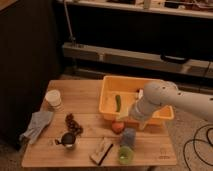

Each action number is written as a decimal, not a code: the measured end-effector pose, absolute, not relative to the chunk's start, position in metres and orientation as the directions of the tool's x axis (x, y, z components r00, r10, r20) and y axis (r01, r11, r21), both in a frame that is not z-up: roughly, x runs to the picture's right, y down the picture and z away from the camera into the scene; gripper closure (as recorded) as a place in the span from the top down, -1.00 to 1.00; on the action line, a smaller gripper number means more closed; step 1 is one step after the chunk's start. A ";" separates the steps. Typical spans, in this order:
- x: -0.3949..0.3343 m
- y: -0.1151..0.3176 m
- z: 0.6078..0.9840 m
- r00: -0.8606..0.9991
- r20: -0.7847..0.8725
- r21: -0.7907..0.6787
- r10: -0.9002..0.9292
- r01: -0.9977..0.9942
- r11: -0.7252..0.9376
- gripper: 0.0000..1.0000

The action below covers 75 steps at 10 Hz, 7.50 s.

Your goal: Place sponge in paper cup

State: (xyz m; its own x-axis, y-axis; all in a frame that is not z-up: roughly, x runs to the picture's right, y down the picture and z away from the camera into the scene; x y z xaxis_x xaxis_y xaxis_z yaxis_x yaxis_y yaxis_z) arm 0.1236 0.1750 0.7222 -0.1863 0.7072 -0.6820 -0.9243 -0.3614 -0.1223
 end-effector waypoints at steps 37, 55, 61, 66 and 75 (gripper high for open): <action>0.118 0.257 0.789 -0.211 -0.770 0.127 0.602 -0.976 -0.179 -0.66; -0.039 0.004 0.628 0.224 -0.482 -0.083 0.847 -0.974 0.211 -1.00; -0.115 -0.048 0.665 0.393 -0.475 -0.186 0.787 -0.919 0.346 -1.00; -0.113 -0.048 0.666 0.391 -0.476 -0.184 0.788 -0.920 0.346 -1.00; -0.163 -0.077 0.684 0.719 -0.194 -0.369 0.667 -0.684 0.629 -1.00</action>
